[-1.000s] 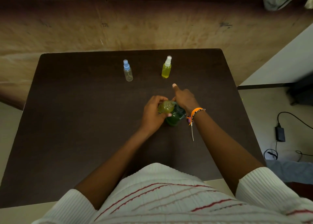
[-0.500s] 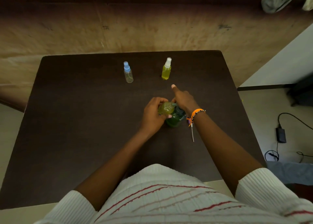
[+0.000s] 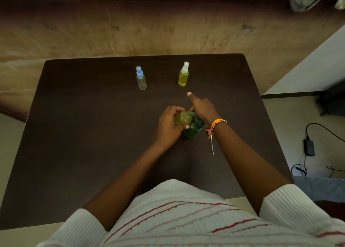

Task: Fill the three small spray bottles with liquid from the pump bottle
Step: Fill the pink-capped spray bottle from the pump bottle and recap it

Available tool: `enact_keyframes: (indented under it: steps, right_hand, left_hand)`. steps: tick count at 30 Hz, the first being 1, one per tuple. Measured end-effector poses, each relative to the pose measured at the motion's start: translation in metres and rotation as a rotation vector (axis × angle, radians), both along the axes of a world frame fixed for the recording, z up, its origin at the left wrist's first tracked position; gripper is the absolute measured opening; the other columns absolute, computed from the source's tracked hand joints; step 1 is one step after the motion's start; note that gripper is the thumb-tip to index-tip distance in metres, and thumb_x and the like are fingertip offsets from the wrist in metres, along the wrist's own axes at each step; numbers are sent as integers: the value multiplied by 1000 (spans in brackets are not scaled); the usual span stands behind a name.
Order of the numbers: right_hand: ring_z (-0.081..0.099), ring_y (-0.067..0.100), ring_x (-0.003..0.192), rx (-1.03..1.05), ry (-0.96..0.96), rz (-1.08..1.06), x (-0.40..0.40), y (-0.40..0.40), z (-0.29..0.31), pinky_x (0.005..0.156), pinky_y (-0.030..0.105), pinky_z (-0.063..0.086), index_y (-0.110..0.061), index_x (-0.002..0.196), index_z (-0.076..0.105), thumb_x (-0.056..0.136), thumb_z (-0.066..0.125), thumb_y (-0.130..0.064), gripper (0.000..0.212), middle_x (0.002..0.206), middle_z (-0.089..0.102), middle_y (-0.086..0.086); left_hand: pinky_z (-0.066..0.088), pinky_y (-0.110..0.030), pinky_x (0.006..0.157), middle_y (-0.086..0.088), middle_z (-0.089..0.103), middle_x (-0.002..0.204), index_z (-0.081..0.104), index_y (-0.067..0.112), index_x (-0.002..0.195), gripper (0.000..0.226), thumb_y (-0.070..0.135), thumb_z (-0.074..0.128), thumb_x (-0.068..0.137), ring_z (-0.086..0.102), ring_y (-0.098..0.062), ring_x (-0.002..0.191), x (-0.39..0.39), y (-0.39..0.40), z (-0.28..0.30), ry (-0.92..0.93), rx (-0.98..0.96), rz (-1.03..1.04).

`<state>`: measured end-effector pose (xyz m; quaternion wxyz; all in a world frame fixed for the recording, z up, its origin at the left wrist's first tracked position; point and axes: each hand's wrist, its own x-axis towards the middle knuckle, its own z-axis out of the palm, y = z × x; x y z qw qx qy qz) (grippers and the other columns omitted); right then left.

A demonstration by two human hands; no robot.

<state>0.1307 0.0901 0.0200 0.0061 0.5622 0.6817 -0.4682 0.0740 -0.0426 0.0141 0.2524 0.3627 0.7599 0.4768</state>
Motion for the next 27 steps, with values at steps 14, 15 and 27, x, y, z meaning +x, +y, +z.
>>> enact_keyframes:
  steps: [14,15,27]
  right_hand:
    - [53,36,118,62,-38,-16,0,-1,1,101,42,41,-4,121,61,93,36,-58,65,130,58,18]
    - [55,35,114,27,-27,-5,0,0,1,101,43,42,-6,114,65,89,36,-63,69,125,61,16]
    - [56,37,113,107,-52,4,-1,-4,3,95,42,42,-4,113,66,95,33,-57,65,124,61,19]
  left_hand:
    - [38,-6,75,5,54,101,58,12,102,44,5,78,63,53,-7,94,1,-1,2,-11,-11,-12]
    - [38,-7,76,5,54,102,58,12,102,44,6,78,64,53,-7,94,0,-1,3,-8,-14,-14]
    - [41,-12,77,-1,56,102,59,8,102,44,3,78,63,55,-13,96,2,0,4,8,-4,-12]
